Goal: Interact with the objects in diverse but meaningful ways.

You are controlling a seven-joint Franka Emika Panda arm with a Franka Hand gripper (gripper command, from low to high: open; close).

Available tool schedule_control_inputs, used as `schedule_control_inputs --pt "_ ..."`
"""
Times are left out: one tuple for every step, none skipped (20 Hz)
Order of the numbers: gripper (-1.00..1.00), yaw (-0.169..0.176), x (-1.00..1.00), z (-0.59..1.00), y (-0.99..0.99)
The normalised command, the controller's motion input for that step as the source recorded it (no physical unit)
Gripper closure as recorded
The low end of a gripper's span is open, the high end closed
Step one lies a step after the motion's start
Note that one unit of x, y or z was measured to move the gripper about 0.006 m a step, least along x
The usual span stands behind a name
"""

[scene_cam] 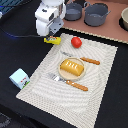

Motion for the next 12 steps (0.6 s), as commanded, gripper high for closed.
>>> schedule_control_inputs --pt "-1.0 0.107 0.0 -0.26 0.01" --pt "-1.0 0.108 0.0 -0.31 0.0" --pt "-1.0 0.104 0.0 -0.35 0.0" --pt "-1.0 0.104 -0.01 -0.38 0.0" --pt "-1.0 0.1 -0.03 -0.41 0.0" --pt "-1.0 0.095 -0.05 -0.42 0.0" --pt "-1.0 0.094 -0.05 -0.43 0.0" --pt "-1.0 0.089 -0.05 -0.43 0.0" --pt "1.0 0.086 -0.06 -0.44 0.0" --pt "1.0 0.08 -0.12 -0.47 -0.03" --pt "1.0 0.078 -0.11 -0.48 -0.04" --pt "1.0 0.075 -0.11 -0.48 -0.03"
